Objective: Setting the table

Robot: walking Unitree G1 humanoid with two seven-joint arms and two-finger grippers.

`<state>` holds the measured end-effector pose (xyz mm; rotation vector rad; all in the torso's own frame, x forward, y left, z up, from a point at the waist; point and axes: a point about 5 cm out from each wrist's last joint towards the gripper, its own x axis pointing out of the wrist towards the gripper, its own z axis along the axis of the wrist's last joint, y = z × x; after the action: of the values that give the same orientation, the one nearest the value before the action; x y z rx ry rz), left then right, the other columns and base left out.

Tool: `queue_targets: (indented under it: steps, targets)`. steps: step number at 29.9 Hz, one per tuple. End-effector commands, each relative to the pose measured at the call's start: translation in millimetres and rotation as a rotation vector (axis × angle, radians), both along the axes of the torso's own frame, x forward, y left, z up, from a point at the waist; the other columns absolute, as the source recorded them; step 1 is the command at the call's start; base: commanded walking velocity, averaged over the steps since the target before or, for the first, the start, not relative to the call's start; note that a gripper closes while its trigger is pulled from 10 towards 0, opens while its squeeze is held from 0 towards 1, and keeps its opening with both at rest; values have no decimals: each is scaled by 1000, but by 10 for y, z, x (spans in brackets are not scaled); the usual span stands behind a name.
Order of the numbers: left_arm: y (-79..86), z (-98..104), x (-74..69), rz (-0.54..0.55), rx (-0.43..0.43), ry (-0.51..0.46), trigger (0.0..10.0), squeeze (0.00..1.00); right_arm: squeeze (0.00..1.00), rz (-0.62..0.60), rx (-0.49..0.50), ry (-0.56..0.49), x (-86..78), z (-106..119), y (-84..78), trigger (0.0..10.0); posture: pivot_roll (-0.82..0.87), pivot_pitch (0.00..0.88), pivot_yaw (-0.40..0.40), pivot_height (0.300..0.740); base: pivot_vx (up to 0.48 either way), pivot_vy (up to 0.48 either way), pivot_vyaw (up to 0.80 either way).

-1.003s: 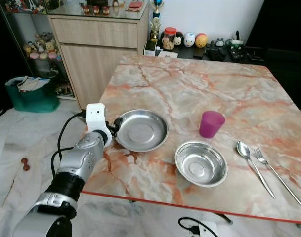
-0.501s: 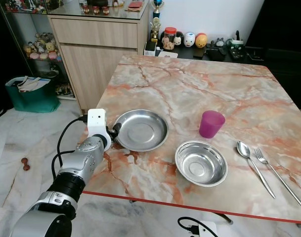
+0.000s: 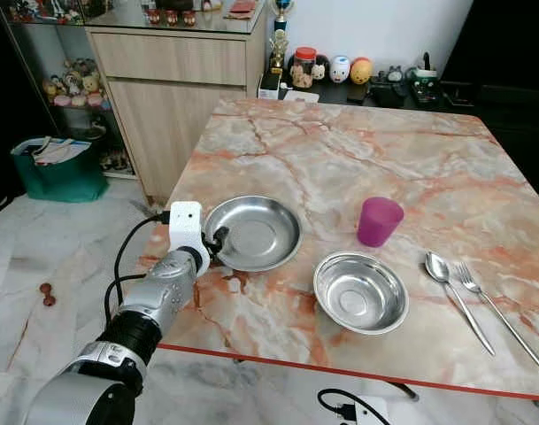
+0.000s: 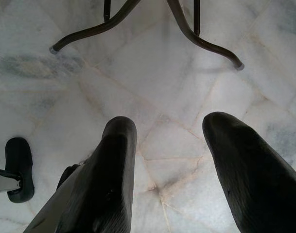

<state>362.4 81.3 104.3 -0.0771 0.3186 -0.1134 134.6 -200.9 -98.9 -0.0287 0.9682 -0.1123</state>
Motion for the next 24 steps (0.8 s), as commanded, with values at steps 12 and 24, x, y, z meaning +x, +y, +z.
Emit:
queue_targets:
  steps: [12, 24]
  targets:
    - [-58, 36, 48, 32, 47, 10, 10000, 0, 0, -5, 0, -1, 3, 2, -10, 10000, 115, 0, -60, 731, 0, 0, 0]
    - [-45, 30, 78, 76, 55, 42, 10000, 0, 0, -1, -1, 0, 7, 3, -9, 10000, 121, 0, -62, 731, 0, 0, 0]
